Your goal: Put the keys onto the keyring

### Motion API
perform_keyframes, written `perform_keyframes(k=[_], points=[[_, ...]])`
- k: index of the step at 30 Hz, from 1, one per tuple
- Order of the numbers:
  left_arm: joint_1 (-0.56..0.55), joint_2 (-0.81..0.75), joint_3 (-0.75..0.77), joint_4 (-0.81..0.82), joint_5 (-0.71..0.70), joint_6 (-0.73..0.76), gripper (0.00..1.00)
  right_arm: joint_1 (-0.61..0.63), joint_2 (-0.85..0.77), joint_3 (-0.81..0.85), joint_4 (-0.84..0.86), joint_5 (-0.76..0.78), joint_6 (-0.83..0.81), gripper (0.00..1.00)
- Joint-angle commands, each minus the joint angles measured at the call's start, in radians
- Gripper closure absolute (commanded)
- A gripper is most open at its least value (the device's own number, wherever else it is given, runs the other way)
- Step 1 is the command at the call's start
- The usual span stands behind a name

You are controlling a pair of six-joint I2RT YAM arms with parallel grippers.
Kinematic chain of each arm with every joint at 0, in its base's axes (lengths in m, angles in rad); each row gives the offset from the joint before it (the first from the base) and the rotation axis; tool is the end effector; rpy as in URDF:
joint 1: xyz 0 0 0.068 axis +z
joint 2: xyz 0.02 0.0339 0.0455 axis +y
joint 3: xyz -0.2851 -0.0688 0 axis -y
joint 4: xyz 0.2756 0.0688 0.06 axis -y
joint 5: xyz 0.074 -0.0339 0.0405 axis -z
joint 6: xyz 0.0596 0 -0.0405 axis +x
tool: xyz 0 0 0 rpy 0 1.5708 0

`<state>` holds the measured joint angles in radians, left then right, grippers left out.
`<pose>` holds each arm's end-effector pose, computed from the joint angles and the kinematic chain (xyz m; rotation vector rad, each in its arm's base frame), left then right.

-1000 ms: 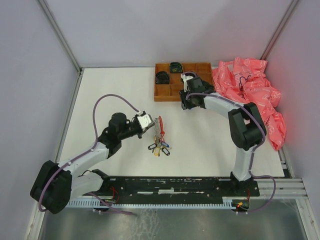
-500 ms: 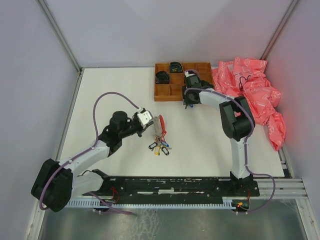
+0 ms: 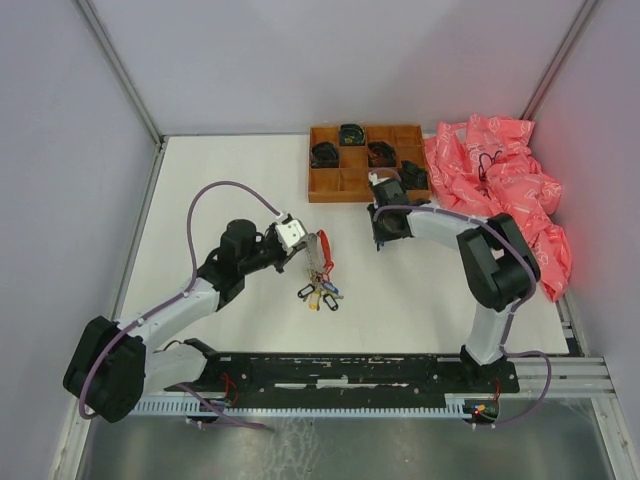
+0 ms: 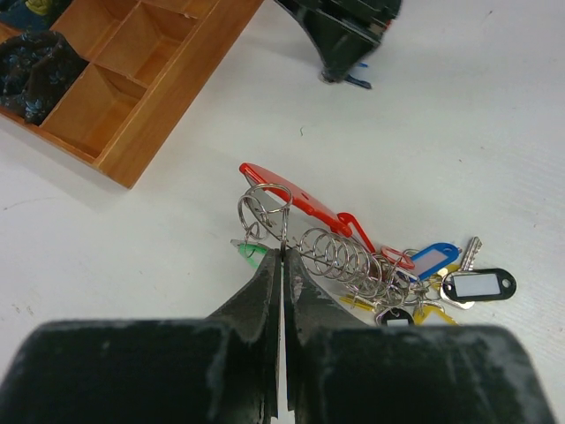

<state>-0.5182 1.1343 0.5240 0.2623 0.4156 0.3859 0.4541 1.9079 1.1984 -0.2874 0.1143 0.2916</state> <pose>0.2318 -0.1599 0.2193 1.0809 1.5841 -0.4870 0.3937 0.1846 0.1367 -0.1649 2.5585 0.1390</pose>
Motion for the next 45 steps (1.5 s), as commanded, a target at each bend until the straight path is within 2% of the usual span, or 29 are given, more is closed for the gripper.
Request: perform_keyframes(k=[1, 5, 11, 16, 21, 27, 30, 39, 45], points=[[0.003, -0.016, 0.049, -0.004, -0.005, -0.005, 0.97, 0.104, -0.106, -0.149, -0.143, -0.065, 0.019, 0.69], [0.003, -0.03, 0.045, -0.008, 0.0, -0.005, 0.97, 0.161, -0.222, -0.244, -0.19, -0.062, 0.051, 0.69], [0.002, -0.039, 0.044, -0.009, 0.009, -0.009, 0.97, 0.173, -0.368, -0.271, -0.244, -0.033, 0.054, 0.51], [0.003, -0.038, 0.047, -0.017, 0.01, -0.011, 0.97, 0.184, -0.414, -0.231, -0.236, -0.069, 0.039, 0.46], [0.002, -0.032, 0.056, -0.031, 0.015, -0.012, 0.97, 0.184, -0.374, -0.235, -0.228, -0.082, 0.051, 0.48], [0.003, -0.017, 0.066, -0.038, 0.026, -0.009, 0.97, 0.188, -0.376, -0.29, -0.169, -0.028, 0.107, 0.55], [0.002, -0.01, 0.071, -0.044, 0.028, -0.01, 0.97, 0.189, -0.357, -0.292, -0.149, -0.051, 0.129, 0.57], [0.002, -0.006, 0.079, -0.058, 0.035, -0.005, 0.97, 0.199, -0.348, -0.332, -0.113, -0.012, 0.176, 0.61], [0.003, -0.007, 0.084, -0.07, 0.04, -0.003, 0.97, 0.202, -0.335, -0.336, -0.094, -0.015, 0.183, 0.68]])
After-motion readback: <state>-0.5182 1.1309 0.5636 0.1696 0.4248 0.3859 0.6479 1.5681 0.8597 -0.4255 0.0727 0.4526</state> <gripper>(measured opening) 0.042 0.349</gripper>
